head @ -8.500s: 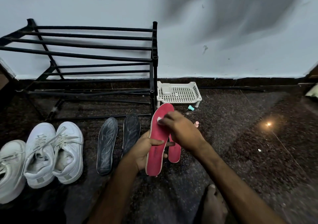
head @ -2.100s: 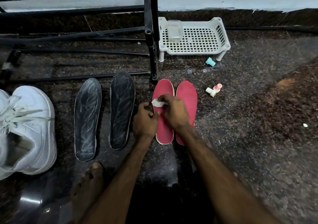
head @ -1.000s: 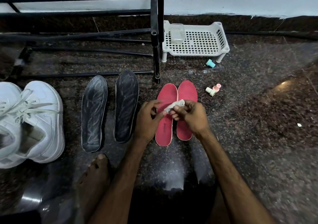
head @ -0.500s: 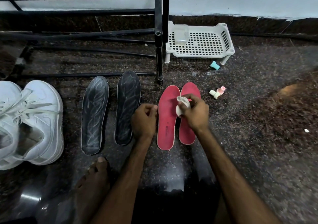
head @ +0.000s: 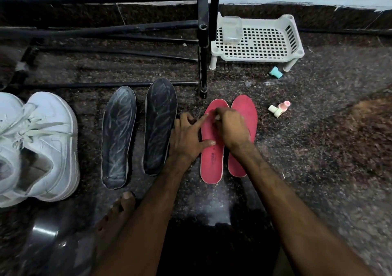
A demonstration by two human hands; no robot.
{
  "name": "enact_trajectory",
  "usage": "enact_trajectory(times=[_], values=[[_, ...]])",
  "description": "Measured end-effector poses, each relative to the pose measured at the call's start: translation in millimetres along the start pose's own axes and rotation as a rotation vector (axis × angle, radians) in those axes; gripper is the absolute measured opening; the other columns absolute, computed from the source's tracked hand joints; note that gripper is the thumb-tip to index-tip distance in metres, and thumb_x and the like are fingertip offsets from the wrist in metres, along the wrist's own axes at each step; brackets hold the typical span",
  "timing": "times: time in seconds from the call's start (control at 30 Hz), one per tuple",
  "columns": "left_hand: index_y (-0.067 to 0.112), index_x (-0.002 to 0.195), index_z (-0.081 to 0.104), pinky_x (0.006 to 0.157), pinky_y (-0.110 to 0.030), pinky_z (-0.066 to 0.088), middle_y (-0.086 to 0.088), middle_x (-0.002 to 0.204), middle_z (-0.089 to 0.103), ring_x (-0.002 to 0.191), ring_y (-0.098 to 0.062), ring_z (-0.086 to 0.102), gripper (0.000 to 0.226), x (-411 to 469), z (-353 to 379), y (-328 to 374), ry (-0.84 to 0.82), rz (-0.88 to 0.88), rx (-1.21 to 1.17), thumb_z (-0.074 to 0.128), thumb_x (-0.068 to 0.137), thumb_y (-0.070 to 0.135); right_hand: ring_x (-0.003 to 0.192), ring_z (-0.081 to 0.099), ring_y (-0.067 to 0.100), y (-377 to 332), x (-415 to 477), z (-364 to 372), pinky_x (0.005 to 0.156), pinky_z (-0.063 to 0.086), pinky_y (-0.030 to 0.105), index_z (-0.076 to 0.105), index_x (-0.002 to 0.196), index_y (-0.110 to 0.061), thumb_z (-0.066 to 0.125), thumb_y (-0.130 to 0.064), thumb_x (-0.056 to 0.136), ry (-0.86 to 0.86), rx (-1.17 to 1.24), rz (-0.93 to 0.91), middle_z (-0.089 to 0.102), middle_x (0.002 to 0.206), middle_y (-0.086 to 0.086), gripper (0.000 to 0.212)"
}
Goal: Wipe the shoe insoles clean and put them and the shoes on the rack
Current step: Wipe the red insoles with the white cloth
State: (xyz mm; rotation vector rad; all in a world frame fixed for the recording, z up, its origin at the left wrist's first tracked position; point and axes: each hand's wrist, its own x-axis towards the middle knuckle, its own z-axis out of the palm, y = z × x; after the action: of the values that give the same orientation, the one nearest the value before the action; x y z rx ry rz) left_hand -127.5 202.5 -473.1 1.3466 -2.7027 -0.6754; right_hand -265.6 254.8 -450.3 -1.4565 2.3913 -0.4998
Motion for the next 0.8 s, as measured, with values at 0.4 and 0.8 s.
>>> enact_trajectory(times=[0.4, 0.8], values=[[0.052, 0.147, 0.026, 0.089, -0.04, 0.041, -0.007, 0.12, 0.034, 0.109, -0.027, 0.038, 0.096, 9, -3, 3, -0.055, -0.049, 0.136, 0.071, 0.063, 0.07, 0.097, 0.062, 0.029, -9, 1, 9, 0.081, 0.051, 0.038, 0.063, 0.113, -0.004, 0.054, -0.003, 0.089, -0.048, -0.068, -0.065, 0.063, 0.108, 0.012, 0.026], [0.055, 0.148, 0.017, 0.09, -0.043, 0.044, -0.008, 0.116, 0.031, 0.108, -0.029, 0.037, 0.108, 11, -9, -5, -0.141, -0.02, 0.096, 0.066, 0.056, 0.082, 0.077, 0.063, 0.014, 9, 25, -11, 0.067, 0.047, 0.027, 0.068, 0.089, -0.016, 0.054, 0.006, 0.079, 0.025, 0.101, -0.027, 0.067, 0.086, -0.001, 0.028]])
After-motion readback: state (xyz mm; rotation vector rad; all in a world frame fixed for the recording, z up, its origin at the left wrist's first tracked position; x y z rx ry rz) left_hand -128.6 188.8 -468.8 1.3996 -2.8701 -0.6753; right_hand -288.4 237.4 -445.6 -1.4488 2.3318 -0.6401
